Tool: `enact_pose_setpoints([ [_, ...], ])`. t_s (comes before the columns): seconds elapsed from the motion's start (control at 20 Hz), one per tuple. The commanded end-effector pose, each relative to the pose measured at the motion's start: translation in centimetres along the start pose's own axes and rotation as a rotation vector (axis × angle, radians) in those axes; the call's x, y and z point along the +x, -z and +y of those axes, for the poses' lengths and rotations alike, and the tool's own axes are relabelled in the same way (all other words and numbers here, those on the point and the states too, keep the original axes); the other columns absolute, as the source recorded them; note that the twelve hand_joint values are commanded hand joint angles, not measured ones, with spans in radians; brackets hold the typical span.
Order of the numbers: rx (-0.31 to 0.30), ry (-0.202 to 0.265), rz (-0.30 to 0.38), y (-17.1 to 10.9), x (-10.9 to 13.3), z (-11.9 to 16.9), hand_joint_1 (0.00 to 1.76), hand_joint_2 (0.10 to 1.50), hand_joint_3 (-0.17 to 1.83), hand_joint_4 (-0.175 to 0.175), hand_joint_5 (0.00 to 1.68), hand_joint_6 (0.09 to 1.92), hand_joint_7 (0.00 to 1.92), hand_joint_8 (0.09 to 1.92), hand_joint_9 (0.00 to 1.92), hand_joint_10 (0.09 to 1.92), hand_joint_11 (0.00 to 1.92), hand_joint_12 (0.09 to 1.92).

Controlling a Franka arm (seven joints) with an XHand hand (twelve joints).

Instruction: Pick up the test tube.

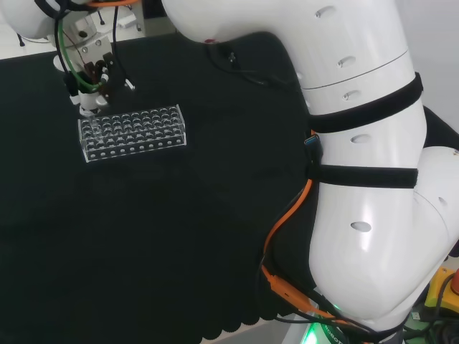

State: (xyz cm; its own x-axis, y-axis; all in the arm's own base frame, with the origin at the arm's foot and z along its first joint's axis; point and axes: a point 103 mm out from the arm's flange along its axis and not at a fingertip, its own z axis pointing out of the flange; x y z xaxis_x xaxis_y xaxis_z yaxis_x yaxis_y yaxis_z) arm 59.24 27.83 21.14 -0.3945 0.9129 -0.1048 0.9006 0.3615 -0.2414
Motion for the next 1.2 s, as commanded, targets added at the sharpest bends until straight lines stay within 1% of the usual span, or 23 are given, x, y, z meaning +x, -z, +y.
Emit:
enact_pose_setpoints([
  [0.05, 0.023, 0.02, -0.006, 1.7, -0.2, 0.0, 1.44, 0.61, 0.67, -0.175, 1.38, 0.14, 1.41, 0.67, 1.28, 0.75, 1.45, 1.12],
  [0.4, 0.032, 0.043, -0.029, 3.5, -0.6, -0.2, 1.44, 0.6, 0.69, -0.175, 1.39, 0.14, 1.42, 0.66, 1.29, 0.73, 1.45, 1.11],
  [0.55, 0.032, 0.051, -0.021, 4.7, -0.8, -0.5, 1.44, 0.6, 0.69, -0.175, 1.39, 0.13, 1.42, 0.66, 1.29, 0.73, 1.45, 1.11],
  [0.7, 0.012, 0.05, 0.01, 6.4, -1.4, -1.3, 1.44, 0.6, 0.69, -0.175, 1.39, 0.13, 1.42, 0.66, 1.29, 0.73, 1.45, 1.11],
  [0.95, -0.043, 0.049, 0.081, 9.3, -2.8, -3.9, 1.44, 0.6, 0.69, -0.175, 1.4, 0.13, 1.43, 0.66, 1.29, 0.73, 1.45, 1.1],
  [1.2, -0.063, 0.047, 0.109, 11.0, -3.6, -6.2, 1.44, 0.59, 0.69, -0.175, 1.4, 0.13, 1.43, 0.66, 1.29, 0.73, 1.45, 1.1],
])
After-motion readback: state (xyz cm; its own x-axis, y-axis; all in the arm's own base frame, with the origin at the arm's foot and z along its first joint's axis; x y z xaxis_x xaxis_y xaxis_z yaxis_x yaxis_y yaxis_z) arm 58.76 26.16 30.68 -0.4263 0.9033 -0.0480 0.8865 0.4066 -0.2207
